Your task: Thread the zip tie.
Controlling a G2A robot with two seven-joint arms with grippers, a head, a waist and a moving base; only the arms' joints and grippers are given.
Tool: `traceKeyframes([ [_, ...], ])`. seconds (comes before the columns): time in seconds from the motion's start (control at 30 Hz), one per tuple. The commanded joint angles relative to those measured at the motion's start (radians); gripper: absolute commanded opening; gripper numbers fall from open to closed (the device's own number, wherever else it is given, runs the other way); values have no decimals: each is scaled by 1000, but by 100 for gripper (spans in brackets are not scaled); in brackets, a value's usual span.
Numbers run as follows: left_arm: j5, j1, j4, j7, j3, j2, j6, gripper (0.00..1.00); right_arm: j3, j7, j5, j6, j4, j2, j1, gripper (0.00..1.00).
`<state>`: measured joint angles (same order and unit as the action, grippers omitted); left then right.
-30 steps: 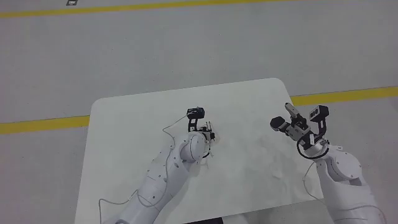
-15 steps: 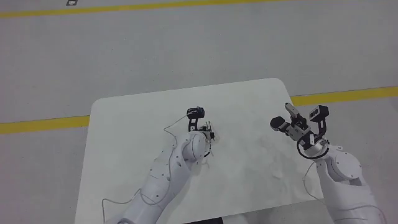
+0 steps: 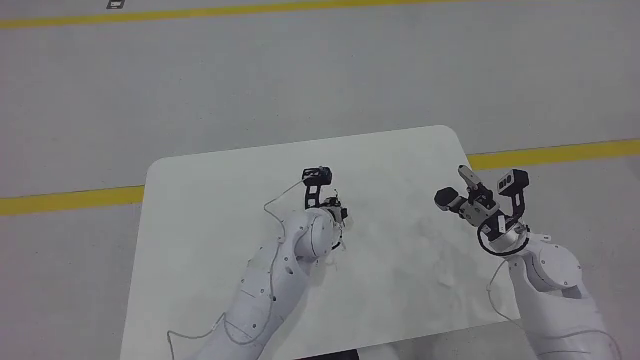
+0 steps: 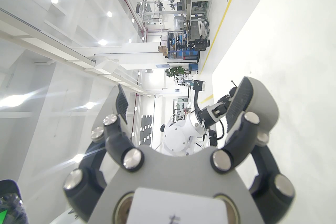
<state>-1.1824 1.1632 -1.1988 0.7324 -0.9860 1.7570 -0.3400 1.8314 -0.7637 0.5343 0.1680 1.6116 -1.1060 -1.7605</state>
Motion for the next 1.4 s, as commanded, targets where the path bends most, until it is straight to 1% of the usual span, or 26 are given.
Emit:
traceKeyframes([
  [0.0, -63, 28, -77, 41, -6, -6, 0, 0, 0, -1, 0, 0, 0, 0, 0, 100],
  [0.03, -107, 53, -135, 78, -12, -9, 0, 0, 0, -1, 0, 0, 0, 0, 0, 100],
  [0.07, -126, 61, -158, 96, -12, -10, 0, 0, 0, -1, 0, 0, 0, 0, 0, 100],
  [0.13, -177, 86, -239, 158, -5, -14, 0, 0, 0, -1, 0, 0, 0, 0, 0, 100],
  [0.2, -201, 97, -300, 213, 13, -17, 6, 0, 0, -1, 0, 0, 0, 0, 0, 100],
  [0.27, -238, 106, -354, 238, 29, -22, 21, 0, 0, -1, 0, 0, 0, 0, 0, 100],
  [0.53, -238, 106, -354, 238, 29, -22, 21, 0, 0, -1, 0, 0, 0, 0, 0, 100],
  [0.57, -241, 107, -351, 227, 31, -23, 30, 0, 0, 0, -27, 12, 9, 1, 2, 100],
  [0.6, -256, 107, -347, 207, 34, -26, 44, 0, -3, -6, -84, 47, 22, 3, 4, 100],
  [0.63, -268, 107, -353, 200, 38, -28, 60, 0, -6, -28, -120, 85, 29, 5, 4, 100],
  [0.67, -281, 108, -363, 202, 39, -31, 74, 0, -9, -46, -141, 110, 24, 6, 5, 100],
  [0.7, -298, 111, -372, 208, 38, -35, 86, 0, -11, -58, -150, 124, 18, 7, 9, 100],
  [0.73, -318, 115, -386, 216, 40, -39, 111, 0, -14, -86, -190, 155, 19, 10, 19, 100],
  [0.77, -326, 119, -398, 224, 40, -43, 136, 0, -17, -103, -229, 172, 18, 13, 26, 100],
  [0.8, -338, 126, -411, 234, 39, -49, 173, 0, -22, -119, -268, 172, 24, 15, 40, 100],
  [0.87, -351, 137, -425, 255, 36, -56, 208, 0, -30, -138, -319, 172, 36, 17, 59, 100],
  [0.9, -361, 139, -432, 264, 40, -60, 237, 0, -34, -146, -351, 172, 49, 18, 70, 100],
  [0.93, -363, 147, -442, 267, 38, -64, 257, 0, -43, -155, -374, 172, 58, 18, 81, 100],
  [0.97, -354, 153, -448, 272, 38, -66, 277, 0, -49, -163, -390, 172, 66, 18, 90, 100],
  [1.0, -346, 157, -454, 278, 37, -69, 305, 0, -56, -171, -409, 172, 73, 18, 101, 100],
  [1.03, -333, 161, -458, 281, 31, -72, 322, 0, -65, -182, -425, 172, 77, 18, 109, 100],
  [1.1, -312, 162, -459, 299, 25, -79, 383, 0, -92, -220, -473, 172, 98, 20, 129, 100],
  [1.13, -309, 162, -460, 299, 23, -80, 389, 0, -98, -231, -508, 172, 109, 22, 137, 100],
  [1.33, -309, 162, -460, 299, 23, -80, 389, 0, -98, -231, -508, 172, 109, 22, 137, 100],
  [1.37, -298, 165, -457, 287, 23, -81, 392, 0, -98, -231, -508, 172, 109, 22, 137, 100],
])
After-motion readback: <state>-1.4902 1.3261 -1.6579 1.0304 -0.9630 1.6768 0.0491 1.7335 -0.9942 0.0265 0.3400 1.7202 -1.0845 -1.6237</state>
